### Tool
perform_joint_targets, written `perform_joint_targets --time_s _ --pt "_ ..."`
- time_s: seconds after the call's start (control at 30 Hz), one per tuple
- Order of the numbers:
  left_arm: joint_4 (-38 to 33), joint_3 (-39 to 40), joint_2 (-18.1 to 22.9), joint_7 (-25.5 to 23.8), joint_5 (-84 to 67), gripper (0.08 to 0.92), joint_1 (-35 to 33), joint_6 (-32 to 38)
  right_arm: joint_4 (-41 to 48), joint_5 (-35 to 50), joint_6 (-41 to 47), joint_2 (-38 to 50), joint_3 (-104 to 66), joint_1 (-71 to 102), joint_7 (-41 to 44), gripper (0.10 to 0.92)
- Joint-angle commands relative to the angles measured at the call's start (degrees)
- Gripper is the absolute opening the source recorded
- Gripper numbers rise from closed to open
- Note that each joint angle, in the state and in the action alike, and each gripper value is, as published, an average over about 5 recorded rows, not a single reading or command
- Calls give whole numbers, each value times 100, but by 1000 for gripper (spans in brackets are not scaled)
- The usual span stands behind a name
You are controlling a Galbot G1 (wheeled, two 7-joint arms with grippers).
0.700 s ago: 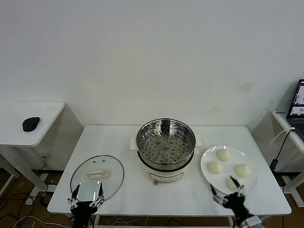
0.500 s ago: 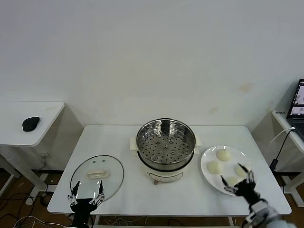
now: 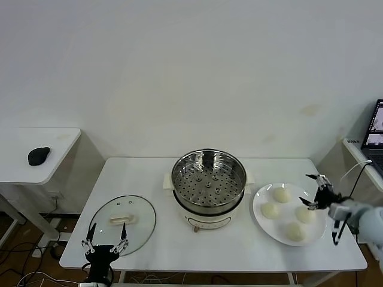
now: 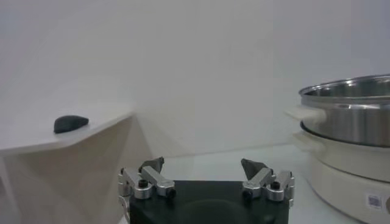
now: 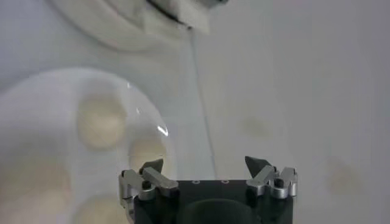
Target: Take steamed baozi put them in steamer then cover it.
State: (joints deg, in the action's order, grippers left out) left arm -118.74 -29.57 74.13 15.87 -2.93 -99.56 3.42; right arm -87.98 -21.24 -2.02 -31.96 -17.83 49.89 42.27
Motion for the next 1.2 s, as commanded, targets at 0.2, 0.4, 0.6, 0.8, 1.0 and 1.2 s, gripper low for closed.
perform_joint_targets --time_s 0.2,0.4,0.6,0.8,1.0,1.2 --pt "44 -86 -72 14 80 823 20 21 2135 383 -87 135 4105 -3771 1467 823" --pt "50 -166 -110 2 84 823 44 11 2863 442 -117 -537 4669 -4207 1435 823" --pt "65 -227 -124 2 81 823 61 -7 3524 429 -130 -1214 4937 -4401 1412 823" --pt "78 -265 -104 2 83 823 40 -7 3777 365 -110 -1511 4959 -4423 1390 823" --pt "80 -291 -102 1 85 823 28 -8 3815 278 -63 -1579 4946 -4364 1391 823" --pt "84 -268 -88 1 91 823 27 -6 3967 63 -54 -1635 4893 -4316 1317 823"
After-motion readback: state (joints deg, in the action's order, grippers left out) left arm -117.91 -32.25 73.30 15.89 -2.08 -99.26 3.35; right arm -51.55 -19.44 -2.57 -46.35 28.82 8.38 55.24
